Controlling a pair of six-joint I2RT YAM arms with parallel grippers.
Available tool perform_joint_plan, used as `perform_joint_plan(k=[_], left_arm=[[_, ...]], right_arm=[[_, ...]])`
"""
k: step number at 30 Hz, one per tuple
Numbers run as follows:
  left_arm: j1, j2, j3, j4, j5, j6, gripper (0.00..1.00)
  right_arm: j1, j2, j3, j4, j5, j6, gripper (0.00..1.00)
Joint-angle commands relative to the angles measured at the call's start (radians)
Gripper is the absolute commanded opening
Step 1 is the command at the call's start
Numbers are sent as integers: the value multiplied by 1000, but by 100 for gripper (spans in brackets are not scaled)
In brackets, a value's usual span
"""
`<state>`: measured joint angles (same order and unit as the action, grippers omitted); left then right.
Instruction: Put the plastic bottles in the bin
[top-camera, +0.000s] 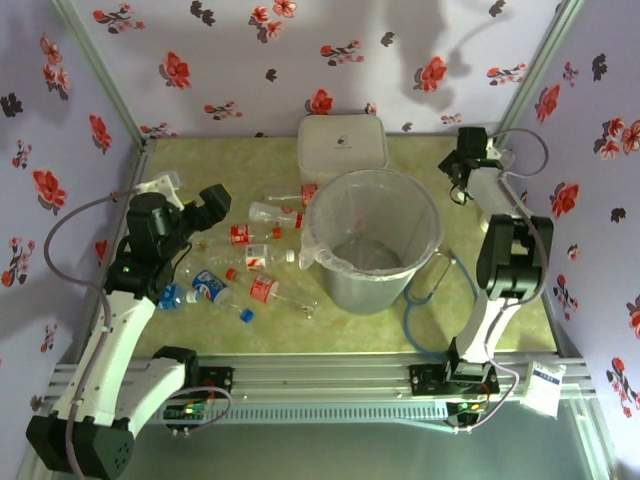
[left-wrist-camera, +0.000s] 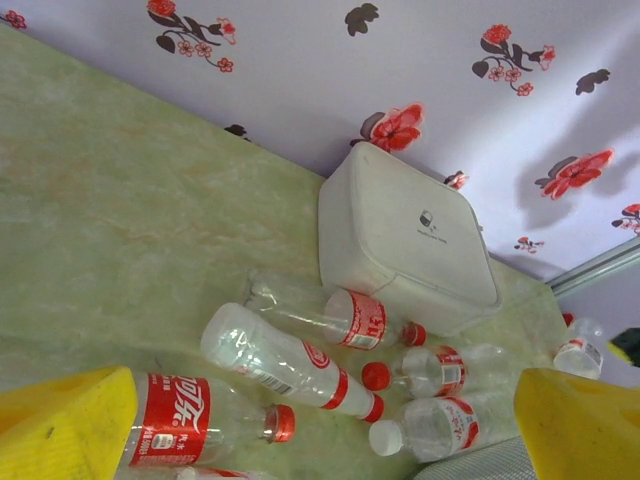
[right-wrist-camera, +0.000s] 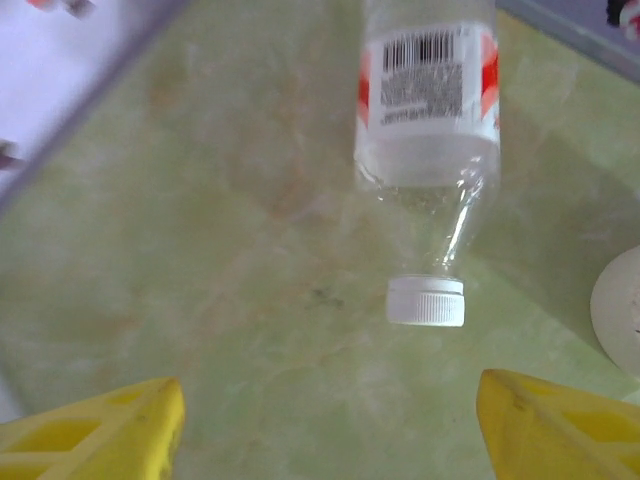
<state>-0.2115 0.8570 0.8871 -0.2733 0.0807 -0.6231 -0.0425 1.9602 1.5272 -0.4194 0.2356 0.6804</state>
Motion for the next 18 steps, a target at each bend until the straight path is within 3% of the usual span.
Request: perform_joint_plan(k=[1, 10, 18], left_arm=[[-8, -36, -8, 1, 10, 0, 97], [-5, -24, -10, -18, -2, 31, 97], [-6, -17, -7, -16, -2, 38, 98]], right_arm=[[-14, 87, 91, -81, 74, 1, 78], [-39, 250, 260, -173, 157, -14, 81], [-56, 304, 272, -156, 116, -4, 80]])
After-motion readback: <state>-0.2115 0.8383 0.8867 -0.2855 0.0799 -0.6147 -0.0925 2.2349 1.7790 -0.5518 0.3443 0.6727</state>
